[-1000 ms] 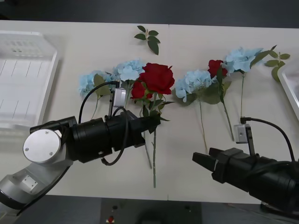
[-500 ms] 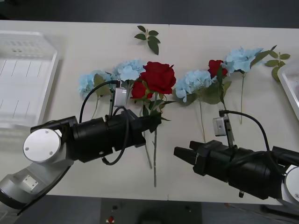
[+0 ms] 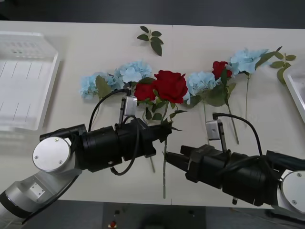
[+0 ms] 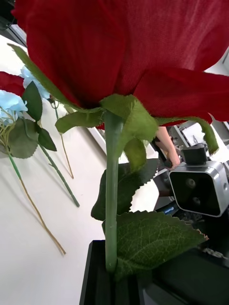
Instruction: Put the red flowers into the right box and the blue flowers into the left box
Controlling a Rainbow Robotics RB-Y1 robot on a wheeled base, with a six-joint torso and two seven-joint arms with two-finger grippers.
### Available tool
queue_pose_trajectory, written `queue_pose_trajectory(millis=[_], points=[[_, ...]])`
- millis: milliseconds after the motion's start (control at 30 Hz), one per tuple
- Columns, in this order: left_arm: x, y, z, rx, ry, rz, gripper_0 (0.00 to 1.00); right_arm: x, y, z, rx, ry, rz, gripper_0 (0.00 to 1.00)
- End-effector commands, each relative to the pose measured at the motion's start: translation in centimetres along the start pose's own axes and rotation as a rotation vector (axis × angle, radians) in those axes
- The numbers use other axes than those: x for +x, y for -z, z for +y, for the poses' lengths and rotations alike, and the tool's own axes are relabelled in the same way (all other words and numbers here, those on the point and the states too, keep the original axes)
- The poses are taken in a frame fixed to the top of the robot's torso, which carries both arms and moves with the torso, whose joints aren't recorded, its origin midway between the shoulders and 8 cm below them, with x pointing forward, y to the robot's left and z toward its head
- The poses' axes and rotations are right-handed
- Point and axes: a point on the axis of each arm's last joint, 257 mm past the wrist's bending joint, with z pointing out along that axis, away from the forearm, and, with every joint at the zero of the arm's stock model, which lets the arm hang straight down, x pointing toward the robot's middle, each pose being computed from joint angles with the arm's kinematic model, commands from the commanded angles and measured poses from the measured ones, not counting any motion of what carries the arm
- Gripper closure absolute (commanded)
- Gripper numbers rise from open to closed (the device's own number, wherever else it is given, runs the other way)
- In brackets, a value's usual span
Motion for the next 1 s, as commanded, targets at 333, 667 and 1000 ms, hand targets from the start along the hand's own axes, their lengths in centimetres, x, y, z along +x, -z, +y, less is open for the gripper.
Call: queue_pose_trajectory(millis=[333,667,1000], points=[[-2.5,-1.0,-2.7,0.059,-0.091,-0.039,0.99,1.4,-3.1,2.7,-0.08,0.027,0.032,0.17],[-2.5,-0.9,-2.6,0.057,-0.094,-0.037,0.99,2.3,-3.1,1.6,-0.062,0.023,0.054,0.57],[-2.4,-0.9,-2.6,0.056,-0.092,-0.035,0.99,2.2,-3.1,1.5,-0.055,0.023,0.047,1.0]])
